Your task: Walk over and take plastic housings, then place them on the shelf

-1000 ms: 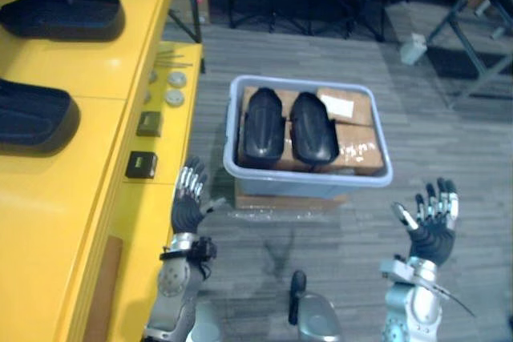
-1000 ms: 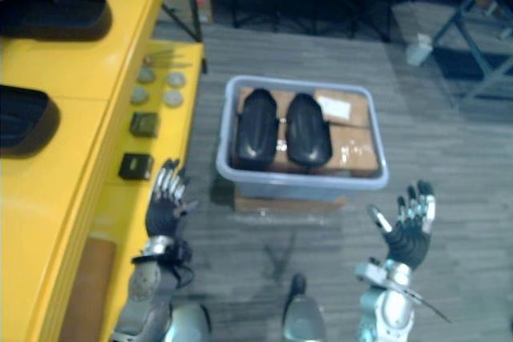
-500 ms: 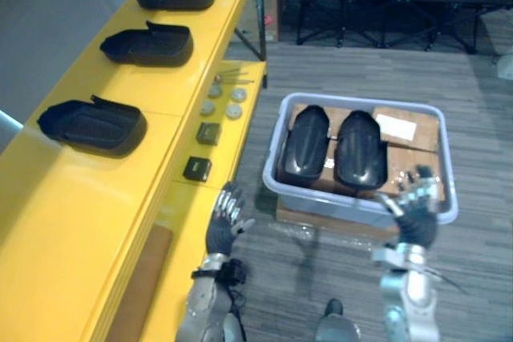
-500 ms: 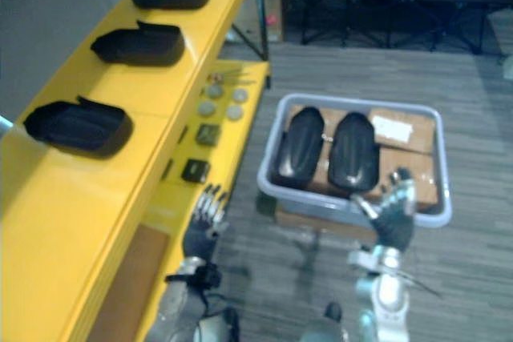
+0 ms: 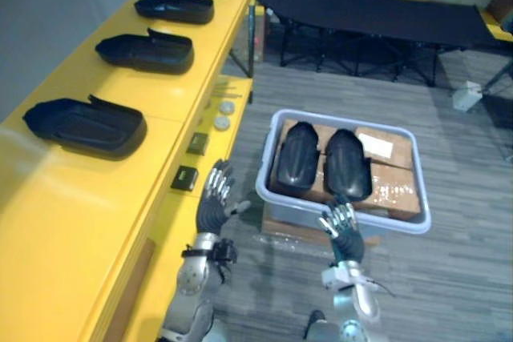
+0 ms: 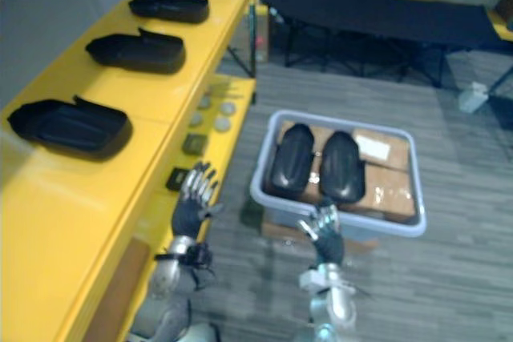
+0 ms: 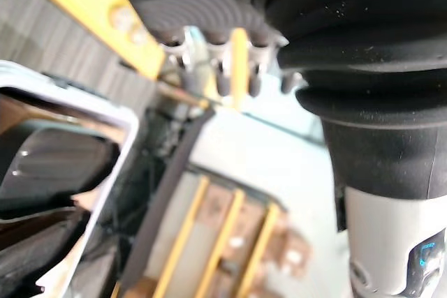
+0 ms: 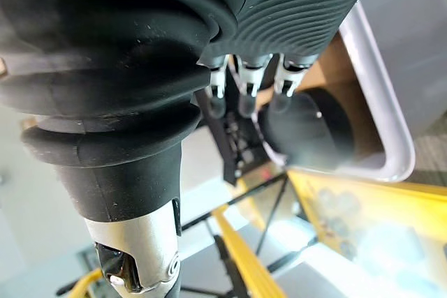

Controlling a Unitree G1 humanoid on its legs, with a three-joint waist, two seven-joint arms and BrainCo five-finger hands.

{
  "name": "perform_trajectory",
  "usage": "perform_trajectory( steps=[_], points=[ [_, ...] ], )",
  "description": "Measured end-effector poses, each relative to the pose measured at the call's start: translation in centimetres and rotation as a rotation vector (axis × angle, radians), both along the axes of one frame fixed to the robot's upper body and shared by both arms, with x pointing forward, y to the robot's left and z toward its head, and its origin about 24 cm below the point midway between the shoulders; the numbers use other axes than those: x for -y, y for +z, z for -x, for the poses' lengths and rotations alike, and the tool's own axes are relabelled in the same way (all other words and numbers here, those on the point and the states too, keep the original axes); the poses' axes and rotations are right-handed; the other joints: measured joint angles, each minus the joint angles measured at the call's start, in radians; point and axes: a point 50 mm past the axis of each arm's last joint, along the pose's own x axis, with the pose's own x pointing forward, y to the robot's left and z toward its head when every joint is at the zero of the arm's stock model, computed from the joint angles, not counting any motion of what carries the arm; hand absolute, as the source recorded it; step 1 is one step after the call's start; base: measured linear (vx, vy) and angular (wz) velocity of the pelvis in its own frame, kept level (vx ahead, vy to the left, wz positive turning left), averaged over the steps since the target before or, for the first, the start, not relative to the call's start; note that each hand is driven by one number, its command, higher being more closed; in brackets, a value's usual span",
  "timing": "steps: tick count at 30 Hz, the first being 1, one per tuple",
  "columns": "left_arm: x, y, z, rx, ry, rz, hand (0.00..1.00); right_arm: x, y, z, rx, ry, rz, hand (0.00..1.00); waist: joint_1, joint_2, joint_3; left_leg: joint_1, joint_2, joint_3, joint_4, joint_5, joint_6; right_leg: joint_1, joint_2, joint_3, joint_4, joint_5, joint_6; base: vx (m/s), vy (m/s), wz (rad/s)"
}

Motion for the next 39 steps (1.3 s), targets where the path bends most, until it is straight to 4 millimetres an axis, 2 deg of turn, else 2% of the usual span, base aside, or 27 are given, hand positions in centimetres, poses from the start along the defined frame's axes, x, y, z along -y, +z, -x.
perform_trajectory(
  steps=[1,2,3,6,7,8,9,10,11,12,13,14,15,16,17,18,19,21,23,26,28,31,34,35,39],
  points=[
    [0.0,0.1,-0.1,0.005,0.005,0.001,0.00,0.1,0.1,-0.2,0.007,0.004,0.004,0.00,0.000,0.021,0.008,-0.008,0.024,0.002,0.017,-0.009,0.006,-0.028,0.011,0.034,0.022,0.007,-0.024,-0.13,0.138,-0.13],
    [-0.1,0.2,-0.3,0.003,0.017,0.001,0.00,0.0,0.1,-0.2,0.006,0.011,0.004,0.00,-0.003,0.022,0.009,-0.010,0.033,-0.004,0.027,-0.013,0.003,-0.046,0.008,0.063,0.068,-0.020,-0.050,-0.09,0.107,-0.06],
    [-0.3,0.2,-0.5,0.002,0.029,-0.002,0.00,0.0,0.0,-0.1,0.003,0.024,0.004,0.00,-0.003,0.024,0.008,-0.009,0.043,-0.016,0.036,-0.021,-0.009,-0.063,0.003,0.104,0.109,-0.041,-0.058,-0.05,0.034,0.20],
    [-1.2,-0.4,-0.5,-0.027,0.061,-0.024,0.00,-0.3,-0.3,0.3,0.000,0.067,-0.003,0.00,-0.020,0.001,-0.005,-0.006,0.058,-0.085,0.063,-0.041,-0.052,-0.035,-0.005,0.181,0.153,-0.106,0.007,-0.01,-0.148,0.58],
    [-1.5,-0.9,-0.6,-0.046,0.069,-0.032,0.00,-0.4,-0.3,0.2,-0.003,0.082,-0.006,0.00,-0.023,-0.010,-0.012,-0.006,0.062,-0.118,0.070,-0.043,-0.074,-0.002,-0.004,0.176,0.135,-0.134,0.063,0.05,-0.328,0.69],
    [-1.7,-1.2,-0.5,-0.066,0.073,-0.023,0.00,-0.5,-0.4,0.2,-0.007,0.097,-0.011,0.00,-0.024,-0.023,-0.020,-0.005,0.063,-0.137,0.072,-0.039,-0.090,0.020,-0.003,0.152,0.113,-0.146,0.085,0.09,-0.451,0.65],
    [-2.0,-1.9,-0.2,-0.101,0.086,-0.009,0.00,-0.7,-0.4,0.0,-0.012,0.122,-0.009,0.00,-0.020,-0.036,-0.030,0.000,0.067,-0.144,0.072,-0.035,-0.109,0.038,-0.001,0.117,0.100,-0.200,0.103,0.10,-0.409,0.33],
    [-2.0,-1.9,-0.2,-0.101,0.086,-0.009,0.00,-0.7,-0.4,0.0,-0.012,0.122,-0.009,0.00,-0.020,-0.036,-0.030,0.000,0.067,-0.144,0.072,-0.035,-0.109,0.038,-0.001,0.117,0.100,-0.200,0.103,0.13,-0.399,0.03],
    [-1.7,-4.0,0.6,-0.217,0.105,0.042,0.00,-0.4,-0.5,-0.5,-0.029,0.161,0.019,0.00,-0.013,0.017,-0.048,-0.004,0.121,-0.153,0.063,-0.004,-0.138,0.053,0.057,0.088,0.087,-0.268,0.115,0.12,-0.369,0.11],
    [-1.1,-5.2,1.1,-0.286,0.103,0.097,0.00,0.1,-0.5,-0.6,-0.037,0.170,0.025,0.00,-0.025,0.043,-0.050,-0.024,0.136,-0.177,0.062,0.055,-0.111,0.065,0.077,0.064,0.077,-0.275,0.093,0.11,-0.350,0.18],
    [-0.7,-5.5,1.4,-0.304,0.098,0.111,0.00,0.3,-0.7,-0.4,-0.049,0.172,0.026,0.00,-0.028,0.047,-0.052,-0.029,0.138,-0.177,0.061,0.087,-0.092,0.073,0.080,0.054,0.071,-0.280,0.084,0.09,-0.348,0.42],
    [0.3,-5.7,1.8,-0.323,0.076,0.148,0.00,0.9,-1.1,0.0,-0.070,0.174,0.049,0.00,-0.031,0.049,-0.052,-0.033,0.142,-0.169,0.064,0.151,-0.071,0.098,0.085,0.033,0.057,-0.286,0.068,0.10,-0.332,0.37],
    [1.3,-5.8,2.1,-0.331,0.047,0.162,0.00,1.5,-1.3,0.4,-0.091,0.175,0.073,0.00,-0.031,0.049,-0.051,-0.037,0.148,-0.166,0.078,0.201,-0.050,0.132,0.097,0.015,0.028,-0.285,0.049,0.09,-0.320,0.31],
    [1.6,-5.8,2.2,-0.332,0.035,0.166,0.00,1.7,-1.4,0.5,-0.097,0.176,0.080,0.00,-0.030,0.051,-0.053,-0.042,0.151,-0.168,0.087,0.213,-0.047,0.148,0.102,0.012,0.010,-0.282,0.040,0.08,-0.249,0.03],
    [2.0,-5.7,2.3,-0.330,0.023,0.177,0.00,1.9,-1.4,0.5,-0.096,0.178,0.091,0.00,-0.025,0.060,-0.057,-0.053,0.136,-0.169,0.125,0.192,-0.071,0.162,0.107,0.014,-0.024,-0.275,0.027,0.08,-0.165,-0.21],
    [2.1,-5.7,2.4,-0.328,0.023,0.186,0.00,1.9,-1.3,0.4,-0.093,0.177,0.093,0.00,-0.018,0.070,-0.062,-0.065,0.091,-0.165,0.140,0.150,-0.085,0.169,0.108,0.017,-0.055,-0.258,0.021,0.07,-0.114,-0.28],
    [2.2,-5.4,2.3,-0.319,0.023,0.194,0.00,1.9,-1.3,0.4,-0.089,0.176,0.093,0.00,-0.015,0.073,-0.063,-0.071,0.057,-0.157,0.132,0.125,-0.082,0.168,0.107,0.018,-0.077,-0.246,0.020,0.06,-0.039,-0.23],
    [2.0,-5.0,2.2,-0.300,0.025,0.197,0.00,1.6,-1.4,0.5,-0.094,0.165,0.087,0.00,-0.007,0.074,-0.062,-0.061,-0.009,-0.106,0.016,0.095,-0.052,0.164,0.106,0.011,-0.111,-0.222,0.025,0.03,0.048,0.10],
    [1.9,-4.7,1.9,-0.279,0.012,0.200,0.00,1.4,-1.4,0.4,-0.102,0.133,0.081,0.00,-0.005,0.068,-0.065,-0.016,-0.039,-0.131,-0.123,0.099,-0.049,0.140,0.099,-0.005,-0.117,-0.213,0.041,0.03,0.065,0.26],
    [1.4,-4.3,1.7,-0.238,-0.032,0.161,0.00,0.2,-1.1,0.0,-0.105,0.098,0.120,0.00,0.007,0.027,-0.050,-0.013,-0.076,-0.121,-0.158,0.121,-0.030,0.133,0.068,-0.007,-0.142,-0.178,0.046,-0.01,0.103,0.03],
    [1.3,-3.2,1.6,-0.185,-0.062,0.156,0.00,-0.6,-0.9,0.0,-0.095,0.070,0.121,0.00,0.007,0.015,-0.053,-0.012,-0.085,-0.114,-0.158,0.120,-0.021,0.131,0.057,-0.007,-0.142,-0.163,0.044,0.01,0.105,-0.05],
    [1.7,-1.7,1.0,-0.114,-0.100,0.160,0.00,-0.8,-0.8,0.0,-0.097,0.021,0.119,0.00,0.007,0.002,-0.054,-0.008,-0.094,-0.112,-0.159,0.120,-0.017,0.131,0.051,-0.006,-0.141,-0.151,0.037,-0.01,0.071,-0.03],
    [1.6,-1.5,0.9,-0.111,-0.092,0.159,0.00,-0.6,-0.9,0.1,-0.114,-0.031,0.172,0.00,0.001,-0.007,-0.059,0.004,-0.096,-0.107,-0.175,0.123,-0.012,0.132,0.051,-0.005,-0.142,-0.151,0.037,-0.02,0.014,-0.06],
    [2.2,-3.1,0.8,-0.194,-0.094,0.132,0.00,1.0,0.1,-0.6,-0.107,-0.249,0.174,0.00,-0.004,-0.059,-0.055,0.019,-0.114,-0.081,-0.294,0.209,-0.007,0.096,0.049,0.041,-0.185,-0.100,0.040,0.00,0.000,0.00],
    [1.9,-3.2,0.8,-0.195,-0.083,0.132,0.00,1.0,0.1,-0.6,-0.109,-0.249,0.174,0.00,-0.002,-0.059,-0.054,0.017,-0.115,-0.083,-0.294,0.208,-0.007,0.096,0.046,0.038,-0.185,-0.097,0.041,0.00,0.002,0.01]
  ],
)
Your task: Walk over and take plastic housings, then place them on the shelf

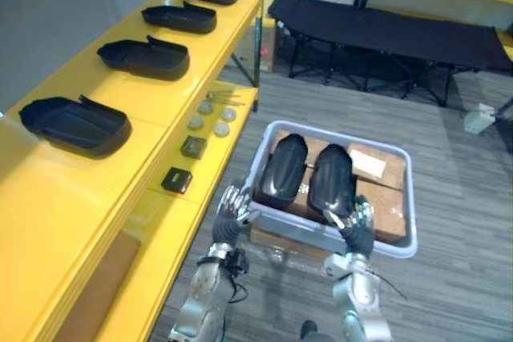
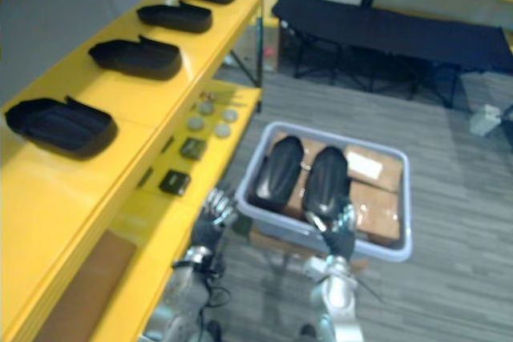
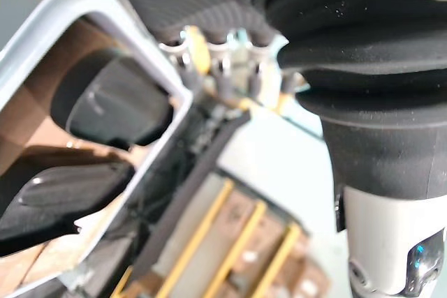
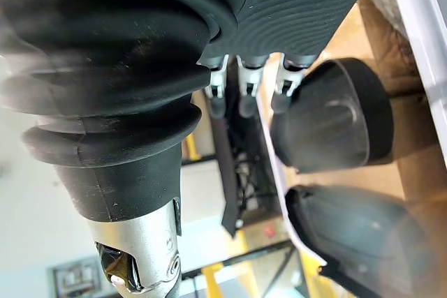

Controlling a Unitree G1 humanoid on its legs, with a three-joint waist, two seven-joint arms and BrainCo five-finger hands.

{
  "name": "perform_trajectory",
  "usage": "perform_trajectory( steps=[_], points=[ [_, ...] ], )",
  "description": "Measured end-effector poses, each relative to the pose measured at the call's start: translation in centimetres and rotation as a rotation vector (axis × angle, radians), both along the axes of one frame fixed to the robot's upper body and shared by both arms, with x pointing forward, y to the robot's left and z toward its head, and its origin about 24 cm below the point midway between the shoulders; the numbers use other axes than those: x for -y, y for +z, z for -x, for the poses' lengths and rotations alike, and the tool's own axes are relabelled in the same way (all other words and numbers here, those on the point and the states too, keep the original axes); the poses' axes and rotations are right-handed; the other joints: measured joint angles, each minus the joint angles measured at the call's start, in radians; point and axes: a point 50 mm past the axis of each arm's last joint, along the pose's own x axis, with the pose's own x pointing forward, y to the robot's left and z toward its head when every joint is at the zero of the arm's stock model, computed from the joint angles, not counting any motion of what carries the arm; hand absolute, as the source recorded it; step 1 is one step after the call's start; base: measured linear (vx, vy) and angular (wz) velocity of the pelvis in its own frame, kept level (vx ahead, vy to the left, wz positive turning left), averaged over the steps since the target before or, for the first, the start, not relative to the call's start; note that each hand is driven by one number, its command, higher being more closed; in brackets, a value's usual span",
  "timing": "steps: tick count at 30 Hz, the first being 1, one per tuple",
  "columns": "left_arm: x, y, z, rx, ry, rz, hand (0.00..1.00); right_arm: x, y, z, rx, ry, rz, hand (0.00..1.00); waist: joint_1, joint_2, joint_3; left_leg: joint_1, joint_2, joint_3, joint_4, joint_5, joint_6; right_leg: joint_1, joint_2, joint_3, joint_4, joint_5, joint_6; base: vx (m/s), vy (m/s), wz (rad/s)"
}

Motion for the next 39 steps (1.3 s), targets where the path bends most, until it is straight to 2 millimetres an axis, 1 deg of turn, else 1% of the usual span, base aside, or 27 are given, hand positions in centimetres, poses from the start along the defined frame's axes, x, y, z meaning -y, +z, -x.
perform_trajectory(
  steps=[2,4,5,6,8,9,10,11,12,13,14,15,16,17,19,20,21,23,24,26,28,31,33,35,36,38,39],
  points=[
    [-0.7,-0.3,0.2,-0.008,0.029,-0.021,0.00,0.1,0.0,0.1,0.005,0.017,-0.008,0.00,-0.002,0.003,0.009,-0.017,0.001,-0.004,0.004,-0.002,0.003,0.000,-0.004,-0.022,0.001,0.001,0.001,-0.01,0.003,0.13],
    [-2.0,-0.9,0.5,-0.036,0.099,-0.059,0.00,0.2,-0.1,0.2,0.016,0.050,-0.025,0.00,0.001,0.005,0.030,-0.026,0.001,-0.006,0.011,-0.003,0.005,-0.002,-0.014,-0.026,0.004,0.002,0.003,-0.03,0.028,0.12],
    [-3.1,-1.6,1.0,-0.070,0.155,-0.104,0.00,0.3,-0.1,0.3,0.026,0.072,-0.039,0.00,0.001,0.009,0.039,-0.039,-0.001,-0.013,0.020,-0.006,0.009,-0.010,-0.017,-0.027,0.010,0.003,0.005,-0.03,0.043,0.13],
    [-3.7,-2.1,1.2,-0.095,0.185,-0.123,0.00,0.3,-0.2,0.3,0.031,0.083,-0.048,0.00,0.001,0.011,0.039,-0.048,-0.004,-0.023,0.021,-0.005,0.009,-0.016,-0.018,-0.027,0.015,0.003,0.006,-0.02,0.038,0.28],
    [-5.7,-4.7,2.5,-0.220,0.264,-0.242,0.00,0.8,-0.2,0.4,0.041,0.091,-0.043,0.00,0.002,0.023,0.058,-0.063,-0.014,-0.062,0.021,0.006,0.017,-0.018,-0.023,-0.026,0.049,0.003,0.005,-0.01,0.048,0.53],
    [-6.2,-5.5,2.8,-0.253,0.279,-0.279,0.00,1.1,-0.2,0.3,0.044,0.081,-0.039,0.00,0.003,0.025,0.062,-0.068,-0.017,-0.079,0.023,0.009,0.019,-0.018,-0.025,-0.025,0.060,0.003,0.005,-0.01,0.086,0.70],
    [-7.3,-7.0,3.8,-0.325,0.304,-0.353,0.00,2.1,-0.1,-0.5,0.057,0.038,-0.029,0.00,0.007,0.025,0.079,-0.075,-0.023,-0.106,0.036,0.011,0.021,-0.018,-0.030,-0.025,0.093,0.000,0.001,-0.02,0.093,0.75],
    [-8.5,-8.6,5.0,-0.405,0.335,-0.426,0.00,4.0,0.3,-1.7,0.076,-0.053,-0.017,0.00,0.016,0.025,0.102,-0.087,-0.028,-0.134,0.063,0.007,0.027,-0.018,-0.036,-0.025,0.129,-0.002,-0.002,-0.03,0.090,0.70],
    [-9.1,-9.2,5.5,-0.441,0.352,-0.457,0.00,5.2,0.6,-2.3,0.084,-0.112,-0.007,0.00,0.025,0.023,0.116,-0.090,-0.031,-0.142,0.072,0.005,0.030,-0.017,-0.039,-0.026,0.142,-0.002,-0.003,-0.05,0.091,0.58],
    [-10.2,-10.2,6.6,-0.501,0.373,-0.510,0.00,7.7,1.5,-3.3,0.108,-0.237,0.012,0.00,0.046,0.018,0.138,-0.096,-0.038,-0.154,0.092,0.001,0.034,-0.017,-0.045,-0.026,0.158,-0.003,-0.003,-0.05,0.096,0.42],
    [-11.2,-11.0,7.6,-0.552,0.387,-0.537,0.00,10.4,3.0,-4.3,0.142,-0.370,0.032,0.00,0.062,0.016,0.162,-0.110,-0.049,-0.164,0.111,-0.001,0.038,-0.017,-0.053,-0.025,0.165,-0.003,-0.003,-0.09,0.117,0.38],
    [-11.7,-11.3,8.1,-0.572,0.388,-0.563,0.00,11.6,3.9,-4.7,0.156,-0.437,0.039,0.00,0.065,0.018,0.171,-0.122,-0.054,-0.166,0.123,-0.003,0.040,-0.019,-0.057,-0.024,0.165,-0.003,-0.003,-0.09,0.100,0.29],
    [-12.5,-11.8,9.0,-0.605,0.388,-0.602,0.00,14.0,5.7,-5.5,0.191,-0.552,0.047,0.00,0.067,0.024,0.192,-0.142,-0.062,-0.164,0.140,-0.012,0.044,-0.025,-0.064,-0.022,0.163,-0.003,-0.003,-0.11,0.099,0.16],
    [-12.9,-12.3,9.6,-0.636,0.383,-0.618,0.00,16.4,7.7,-6.1,0.223,-0.647,0.056,0.00,0.068,0.037,0.208,-0.169,-0.069,-0.160,0.160,-0.019,0.054,-0.040,-0.070,-0.020,0.161,-0.003,-0.003,-0.12,0.095,0.05],
    [-13.1,-12.7,10.1,-0.655,0.386,-0.623,0.00,19.1,10.3,-6.5,0.254,-0.734,0.081,0.00,0.067,0.052,0.226,-0.206,-0.068,-0.137,0.175,-0.019,0.056,-0.067,-0.075,-0.016,0.148,-0.001,-0.005,-0.11,0.074,-0.06],
    [-13.1,-12.7,10.0,-0.652,0.388,-0.621,0.00,19.9,11.2,-6.7,0.265,-0.748,0.096,0.00,0.067,0.057,0.237,-0.214,-0.068,-0.137,0.182,-0.018,0.055,-0.069,-0.075,-0.016,0.141,-0.001,-0.005,-0.08,0.024,-0.02],
    [-13.0,-12.8,9.8,-0.642,0.390,-0.607,0.00,21.6,12.4,-6.4,0.259,-0.771,0.142,0.00,0.060,0.071,0.265,-0.230,-0.067,-0.139,0.193,-0.015,0.050,-0.071,-0.071,-0.016,0.127,-0.001,-0.004,-0.07,-0.004,-0.01],
    [-12.9,-13.0,9.8,-0.646,0.389,-0.594,0.00,22.9,13.1,-6.1,0.250,-0.781,0.157,0.00,0.055,0.081,0.276,-0.254,-0.062,-0.141,0.197,-0.010,0.049,-0.093,-0.066,-0.017,0.125,-0.001,-0.004,-0.06,-0.021,-0.02],
    [-12.8,-13.0,9.8,-0.645,0.395,-0.574,0.00,23.9,13.7,-5.7,0.244,-0.791,0.181,0.00,0.049,0.092,0.289,-0.277,-0.053,-0.144,0.212,-0.009,0.049,-0.108,-0.057,-0.017,0.126,-0.001,-0.004,-0.03,-0.036,-0.03],
    [-12.8,-13.2,9.9,-0.649,0.398,-0.562,0.00,24.6,14.0,-5.6,0.216,-0.789,0.199,0.00,0.039,0.097,0.307,-0.293,-0.047,-0.149,0.225,-0.010,0.048,-0.114,-0.049,-0.017,0.131,-0.001,-0.003,-0.05,-0.030,0.00],
    [-12.6,-13.2,9.8,-0.644,0.390,-0.555,0.00,25.3,14.3,-5.5,0.185,-0.802,0.208,0.00,0.035,0.102,0.311,-0.317,-0.040,-0.156,0.235,-0.012,0.046,-0.144,-0.047,-0.019,0.151,-0.004,0.000,-0.04,-0.015,0.07],
    [-11.7,-13.2,8.6,-0.626,0.384,-0.503,0.00,26.5,15.5,-5.5,0.176,-0.836,0.173,0.00,0.044,0.125,0.326,-0.370,-0.041,-0.168,0.284,-0.019,0.049,-0.190,-0.052,-0.020,0.200,-0.019,0.004,-0.04,0.019,0.11],
    [-11.3,-12.9,7.8,-0.601,0.369,-0.492,0.00,26.8,16.3,-5.6,0.189,-0.840,0.164,0.00,0.056,0.133,0.341,-0.389,-0.050,-0.168,0.314,-0.030,0.052,-0.208,-0.067,-0.021,0.236,-0.045,0.016,-0.06,0.036,0.07],
    [-11.1,-12.8,7.2,-0.589,0.369,-0.460,0.00,27.0,17.4,-6.2,0.204,-0.823,0.147,0.00,0.064,0.143,0.347,-0.433,-0.064,-0.167,0.359,-0.046,0.053,-0.234,-0.086,-0.024,0.263,-0.089,0.041,-0.07,0.024,0.10],
    [-11.0,-12.7,7.2,-0.586,0.365,-0.458,0.00,27.0,17.7,-6.4,0.209,-0.814,0.148,0.00,0.065,0.147,0.349,-0.443,-0.066,-0.167,0.368,-0.048,0.054,-0.238,-0.089,-0.024,0.263,-0.096,0.051,-0.05,0.016,0.04],
    [-10.3,-12.5,6.7,-0.541,0.311,-0.458,0.00,27.0,18.7,-7.0,0.207,-0.783,0.186,0.00,0.065,0.171,0.362,-0.471,-0.064,-0.167,0.387,-0.048,0.054,-0.254,-0.088,-0.025,0.264,-0.107,0.063,-0.05,0.006,0.04],
    [-10.1,-12.3,6.5,-0.519,0.295,-0.461,0.00,27.2,19.1,-7.1,0.196,-0.776,0.185,0.00,0.067,0.176,0.361,-0.483,-0.062,-0.166,0.392,-0.048,0.054,-0.265,-0.087,-0.024,0.266,-0.108,0.066,-0.05,0.005,0.00]
  ],
)
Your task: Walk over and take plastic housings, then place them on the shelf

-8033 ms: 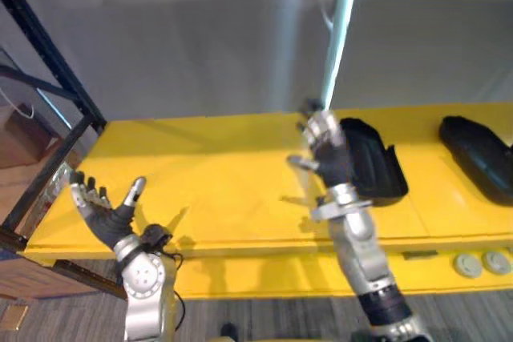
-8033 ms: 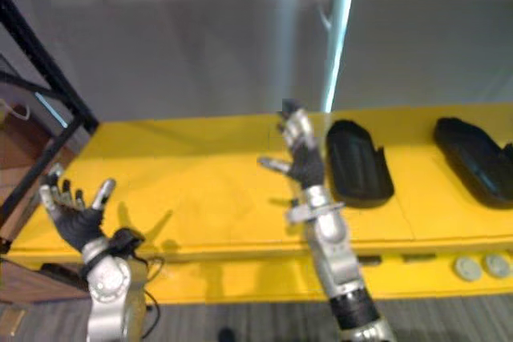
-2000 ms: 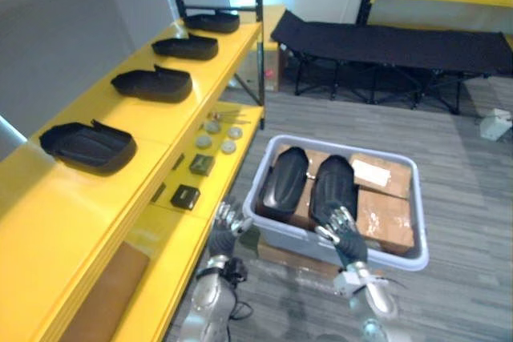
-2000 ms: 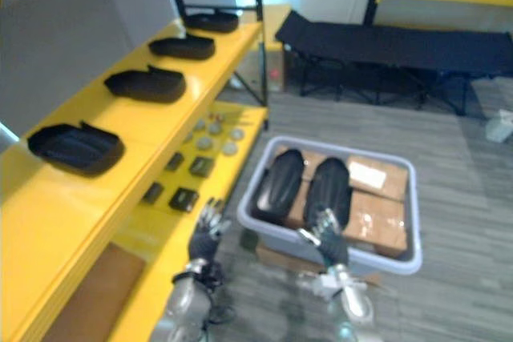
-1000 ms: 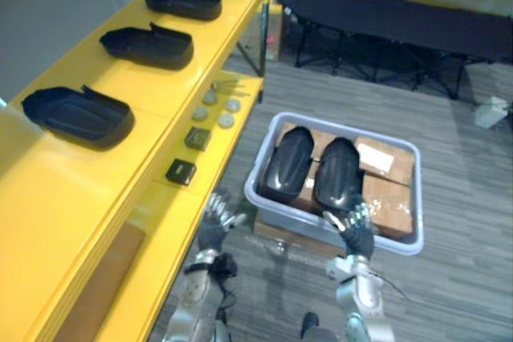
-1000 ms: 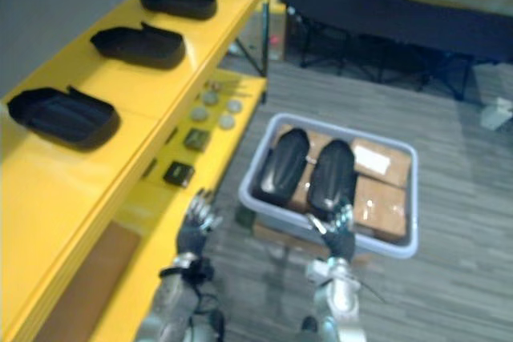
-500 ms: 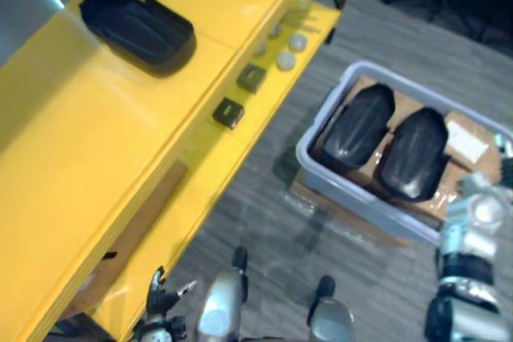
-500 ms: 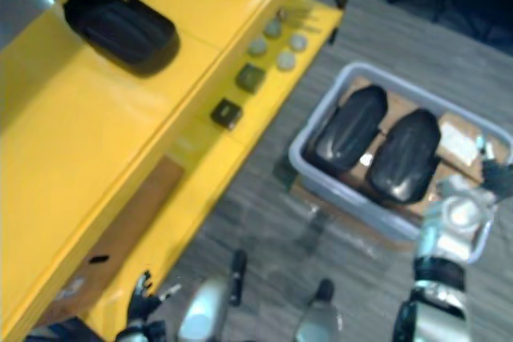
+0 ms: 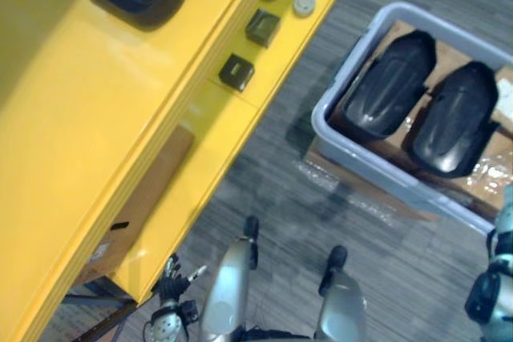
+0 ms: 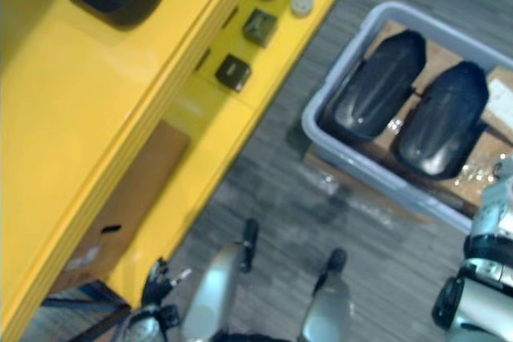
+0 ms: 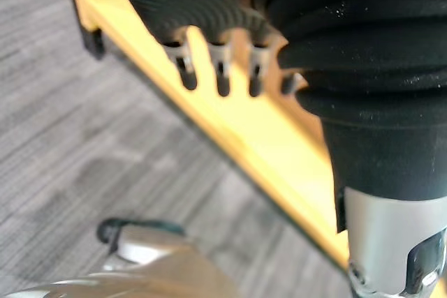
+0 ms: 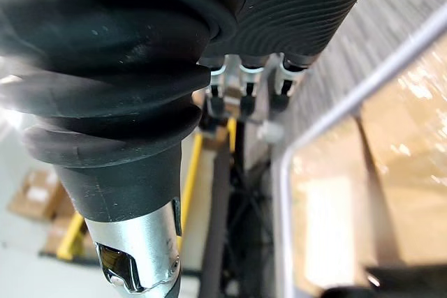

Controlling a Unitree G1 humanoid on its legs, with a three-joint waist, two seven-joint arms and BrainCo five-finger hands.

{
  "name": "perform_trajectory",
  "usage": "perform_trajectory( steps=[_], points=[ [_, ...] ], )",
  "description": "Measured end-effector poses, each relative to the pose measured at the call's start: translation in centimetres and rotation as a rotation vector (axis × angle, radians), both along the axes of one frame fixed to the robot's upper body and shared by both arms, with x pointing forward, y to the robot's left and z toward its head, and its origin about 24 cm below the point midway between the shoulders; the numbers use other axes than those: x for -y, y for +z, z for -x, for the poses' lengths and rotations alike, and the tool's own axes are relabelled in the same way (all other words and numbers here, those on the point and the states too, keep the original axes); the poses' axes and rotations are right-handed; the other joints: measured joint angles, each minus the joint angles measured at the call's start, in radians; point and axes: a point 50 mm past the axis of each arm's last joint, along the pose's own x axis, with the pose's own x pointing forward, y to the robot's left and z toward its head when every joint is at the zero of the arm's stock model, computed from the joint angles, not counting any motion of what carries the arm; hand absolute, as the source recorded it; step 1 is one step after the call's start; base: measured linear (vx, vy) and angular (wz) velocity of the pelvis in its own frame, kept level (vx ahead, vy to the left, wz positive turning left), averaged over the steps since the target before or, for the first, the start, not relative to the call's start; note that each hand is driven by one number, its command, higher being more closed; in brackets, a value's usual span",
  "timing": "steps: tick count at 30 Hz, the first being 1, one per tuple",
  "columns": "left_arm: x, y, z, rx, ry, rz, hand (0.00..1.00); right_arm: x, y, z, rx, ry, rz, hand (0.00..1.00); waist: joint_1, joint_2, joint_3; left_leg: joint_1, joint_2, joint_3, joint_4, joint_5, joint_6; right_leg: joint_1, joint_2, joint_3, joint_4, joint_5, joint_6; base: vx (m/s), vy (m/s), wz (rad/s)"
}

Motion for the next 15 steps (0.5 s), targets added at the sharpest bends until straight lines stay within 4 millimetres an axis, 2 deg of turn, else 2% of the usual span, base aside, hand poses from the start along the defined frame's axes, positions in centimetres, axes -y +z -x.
perform_trajectory(
  steps=[5,8,15],
  points=[
    [1.8,1.2,-1.2,0.084,-0.148,0.021,0.00,-0.1,1.0,-1.8,-0.089,0.068,-0.012,0.00,-0.003,0.010,0.000,-0.022,0.011,0.022,0.015,0.002,0.004,-0.033,0.006,0.024,0.000,0.006,0.007,-0.01,0.007,-0.13],
    [4.0,1.8,-2.2,0.131,-0.207,0.064,0.00,0.2,2.1,-2.4,-0.135,0.069,-0.020,0.00,0.001,0.039,0.007,-0.042,0.026,0.030,0.043,-0.005,0.005,-0.043,0.020,0.034,-0.020,0.025,0.009,0.01,0.013,-0.16],
    [4.7,1.7,-2.2,0.121,-0.199,0.068,0.00,0.0,1.5,-3.3,-0.239,0.086,-0.075,0.00,0.009,0.064,0.006,-0.050,0.040,0.038,0.034,-0.006,0.004,-0.067,0.032,0.053,-0.025,0.033,0.009,0.00,-0.006,-0.10]
  ],
)
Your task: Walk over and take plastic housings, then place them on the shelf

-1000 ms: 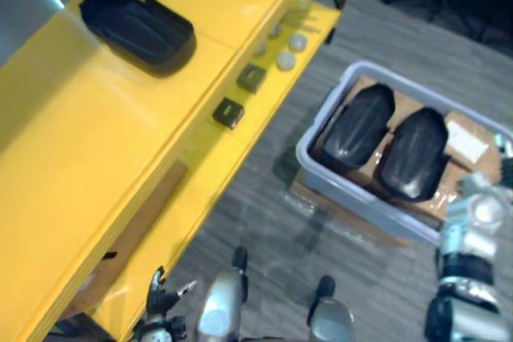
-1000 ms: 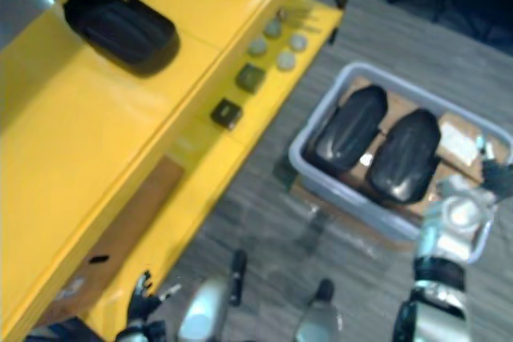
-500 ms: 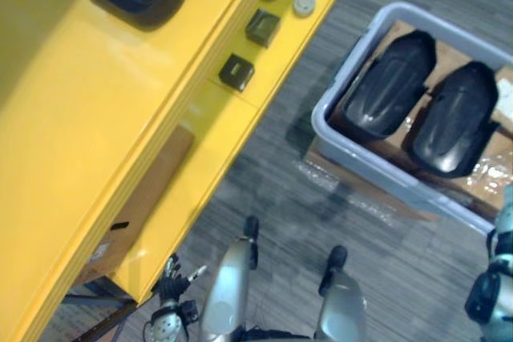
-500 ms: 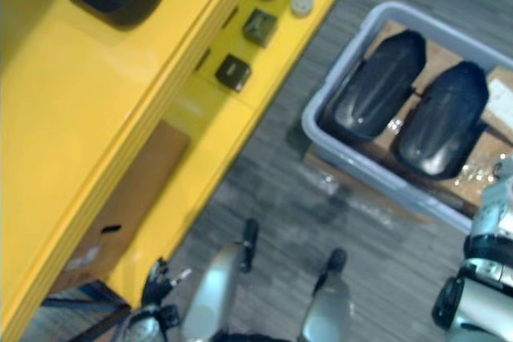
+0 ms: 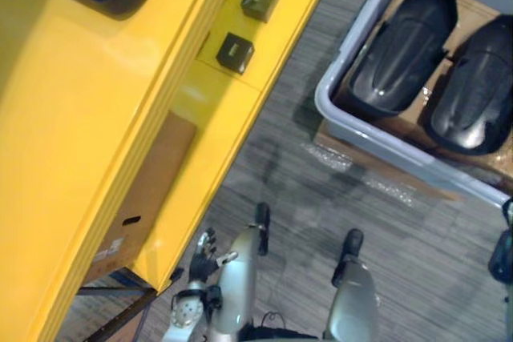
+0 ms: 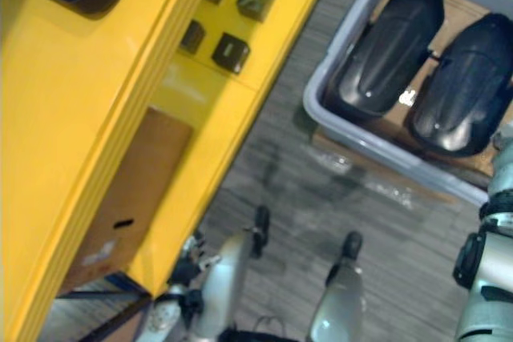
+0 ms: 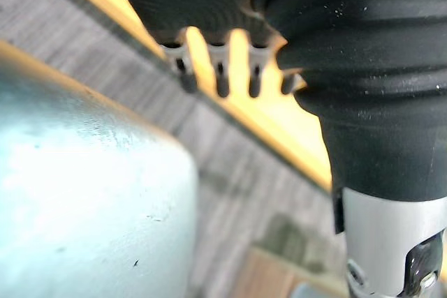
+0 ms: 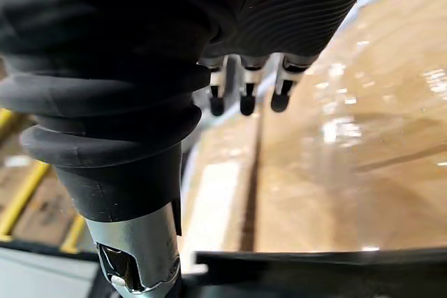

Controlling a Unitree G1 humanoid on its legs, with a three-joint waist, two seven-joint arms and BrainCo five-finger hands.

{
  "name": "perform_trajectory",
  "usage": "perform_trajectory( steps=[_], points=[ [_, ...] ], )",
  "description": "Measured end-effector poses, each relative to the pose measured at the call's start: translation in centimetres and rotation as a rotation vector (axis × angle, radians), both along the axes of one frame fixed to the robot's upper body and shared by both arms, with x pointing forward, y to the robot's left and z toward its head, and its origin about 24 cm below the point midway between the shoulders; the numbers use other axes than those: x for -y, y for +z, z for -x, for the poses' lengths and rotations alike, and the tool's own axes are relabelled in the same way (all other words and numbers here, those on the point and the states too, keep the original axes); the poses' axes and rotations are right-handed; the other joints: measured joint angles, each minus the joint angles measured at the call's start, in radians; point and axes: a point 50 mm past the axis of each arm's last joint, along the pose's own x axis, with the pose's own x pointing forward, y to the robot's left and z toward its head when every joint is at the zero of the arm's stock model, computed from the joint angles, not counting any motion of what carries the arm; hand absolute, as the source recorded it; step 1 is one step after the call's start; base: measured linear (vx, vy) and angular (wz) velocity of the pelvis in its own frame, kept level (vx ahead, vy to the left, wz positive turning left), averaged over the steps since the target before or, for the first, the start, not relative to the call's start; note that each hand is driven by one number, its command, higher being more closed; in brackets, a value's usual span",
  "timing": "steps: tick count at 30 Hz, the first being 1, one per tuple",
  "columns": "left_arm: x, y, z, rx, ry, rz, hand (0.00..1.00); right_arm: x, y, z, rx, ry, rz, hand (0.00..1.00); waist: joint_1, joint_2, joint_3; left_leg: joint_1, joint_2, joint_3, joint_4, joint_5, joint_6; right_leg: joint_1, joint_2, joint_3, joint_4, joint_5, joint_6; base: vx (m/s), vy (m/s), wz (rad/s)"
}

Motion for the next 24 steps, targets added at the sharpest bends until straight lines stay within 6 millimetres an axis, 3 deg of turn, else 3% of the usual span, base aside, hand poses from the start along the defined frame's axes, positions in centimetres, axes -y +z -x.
perform_trajectory(
  steps=[2,6,7,15,24],
  points=[
    [0.3,0.0,0.0,-0.004,0.004,0.016,0.00,0.6,0.6,0.3,-0.045,0.007,0.032,0.00,0.010,0.022,0.002,0.000,-0.003,0.013,-0.010,0.004,0.001,-0.010,-0.006,0.006,0.002,0.001,0.003,-0.01,-0.003,-0.08],
    [0.4,-0.1,0.0,-0.015,0.023,0.054,0.00,1.0,1.3,0.4,-0.108,0.051,0.083,0.00,0.011,0.030,-0.002,-0.002,-0.017,0.015,-0.047,0.031,0.001,-0.036,-0.021,0.006,0.011,0.001,0.003,0.01,-0.021,0.05],
    [0.5,0.0,0.0,-0.011,0.027,0.064,0.00,1.3,1.5,0.6,-0.135,0.060,0.101,1.00,0.012,0.031,-0.002,-0.001,-0.021,0.012,-0.059,0.038,-0.001,-0.038,-0.024,0.002,0.012,0.001,0.003,0.02,-0.034,0.14],
    [1.9,0.6,-0.4,0.011,0.001,0.129,0.00,3.6,1.9,3.1,-0.439,0.015,0.199,1.00,0.036,0.044,-0.011,-0.018,-0.045,-0.026,-0.069,0.054,-0.007,-0.061,-0.045,-0.031,0.073,-0.036,0.001,0.00,-0.015,0.15],
    [4.2,1.8,-0.6,0.068,-0.102,0.186,0.00,4.2,1.0,3.9,-0.662,-0.066,0.277,1.00,0.047,0.047,-0.014,-0.003,-0.043,-0.043,-0.098,0.078,-0.022,-0.067,-0.047,-0.051,0.126,-0.071,-0.015,0.00,-0.024,0.08]
  ],
)
